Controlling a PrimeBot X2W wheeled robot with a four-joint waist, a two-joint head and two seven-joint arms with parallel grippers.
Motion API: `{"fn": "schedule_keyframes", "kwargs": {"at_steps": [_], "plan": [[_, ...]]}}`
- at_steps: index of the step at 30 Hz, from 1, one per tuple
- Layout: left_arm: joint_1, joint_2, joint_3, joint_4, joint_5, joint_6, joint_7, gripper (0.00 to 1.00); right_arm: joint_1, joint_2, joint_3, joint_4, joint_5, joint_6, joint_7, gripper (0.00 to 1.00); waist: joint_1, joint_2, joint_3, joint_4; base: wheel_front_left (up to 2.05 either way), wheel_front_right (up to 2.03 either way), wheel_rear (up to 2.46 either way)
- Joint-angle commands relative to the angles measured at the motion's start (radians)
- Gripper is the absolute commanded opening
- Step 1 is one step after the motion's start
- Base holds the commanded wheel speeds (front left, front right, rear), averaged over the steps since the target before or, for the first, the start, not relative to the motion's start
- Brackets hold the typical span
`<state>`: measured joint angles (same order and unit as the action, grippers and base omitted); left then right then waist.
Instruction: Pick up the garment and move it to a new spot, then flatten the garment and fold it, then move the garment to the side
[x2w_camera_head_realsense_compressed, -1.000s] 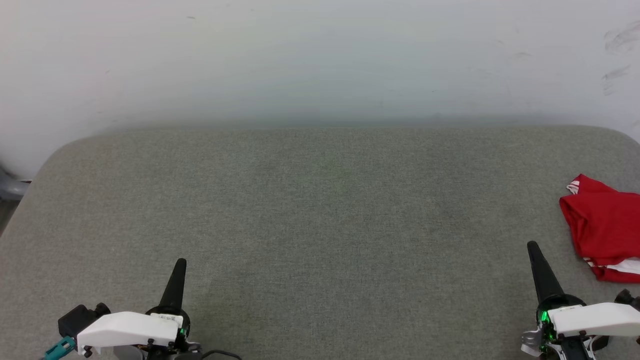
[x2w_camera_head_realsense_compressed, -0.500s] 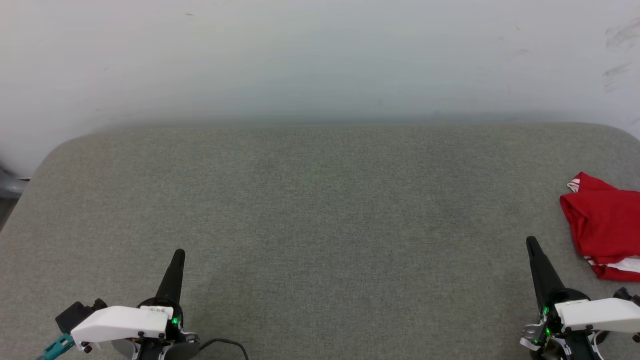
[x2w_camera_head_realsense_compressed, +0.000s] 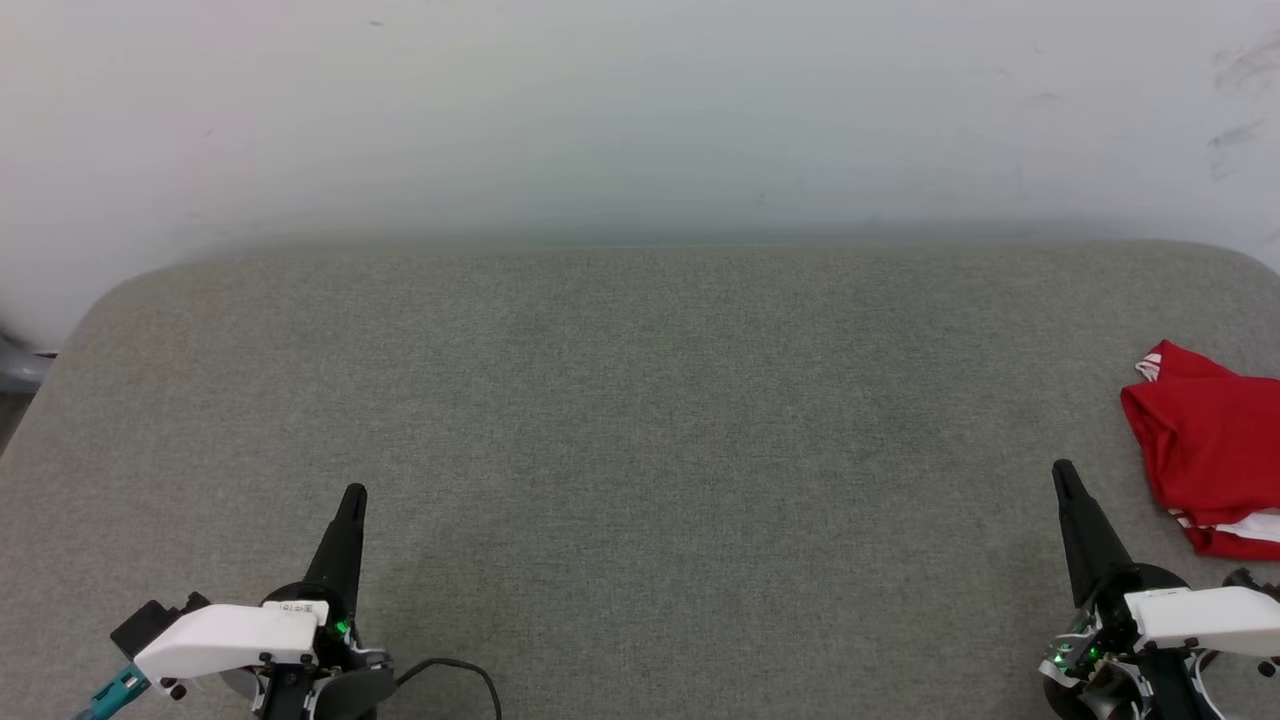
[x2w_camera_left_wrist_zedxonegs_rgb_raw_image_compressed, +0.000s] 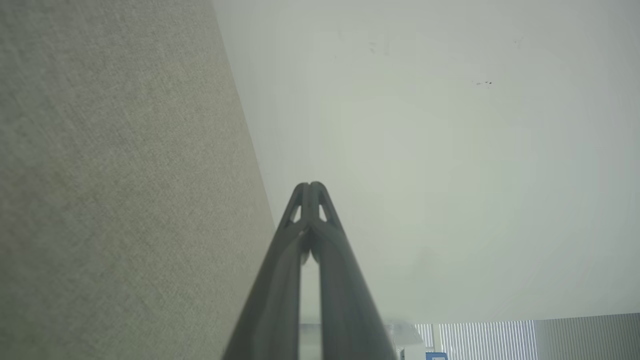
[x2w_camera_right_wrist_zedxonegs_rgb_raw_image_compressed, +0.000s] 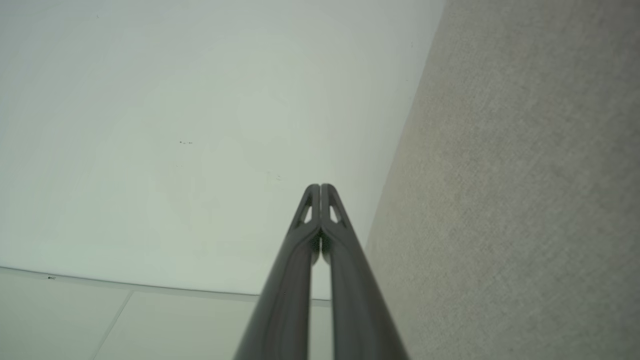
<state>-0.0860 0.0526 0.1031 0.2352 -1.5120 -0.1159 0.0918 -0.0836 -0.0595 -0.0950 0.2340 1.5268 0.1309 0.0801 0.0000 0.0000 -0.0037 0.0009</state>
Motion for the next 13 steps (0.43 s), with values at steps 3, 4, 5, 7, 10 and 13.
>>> {"fn": "schedule_keyframes", "kwargs": {"at_steps": [3,4,5,7,10,13], "plan": [[-0.019,-0.002,0.006,0.005,-0.037,-0.010,0.011,0.00,-0.022,-0.002,-0.004,0.004,0.038,0.000,0.009,0.00,0.0000,0.0000,0.002,0.000,0.00,0.00,0.00],[-0.021,-0.002,0.007,0.005,-0.045,-0.011,0.012,0.00,-0.023,-0.002,-0.004,0.005,0.044,0.000,0.011,0.00,0.0000,0.0000,0.002,0.000,0.00,0.00,0.00],[-0.021,-0.002,0.007,0.005,-0.045,-0.011,0.012,0.00,-0.023,-0.002,-0.004,0.005,0.044,0.000,0.011,0.00,0.0000,0.0000,0.002,0.000,0.00,0.00,0.00],[-0.023,-0.002,0.009,0.007,-0.059,-0.013,0.015,0.00,-0.027,-0.002,-0.005,0.007,0.058,0.000,0.016,0.00,0.0000,0.0000,0.003,0.000,0.00,0.00,0.00],[-0.026,-0.003,0.012,0.009,-0.079,-0.016,0.021,0.00,-0.028,-0.001,-0.006,0.009,0.078,0.000,0.020,0.00,0.0000,0.0000,0.005,-0.001,0.00,0.00,0.00],[-0.028,-0.003,0.014,0.012,-0.101,-0.018,0.026,0.00,-0.031,-0.001,-0.007,0.012,0.098,0.000,0.026,0.00,0.0000,0.0000,0.006,-0.001,0.00,0.00,0.00]]}}
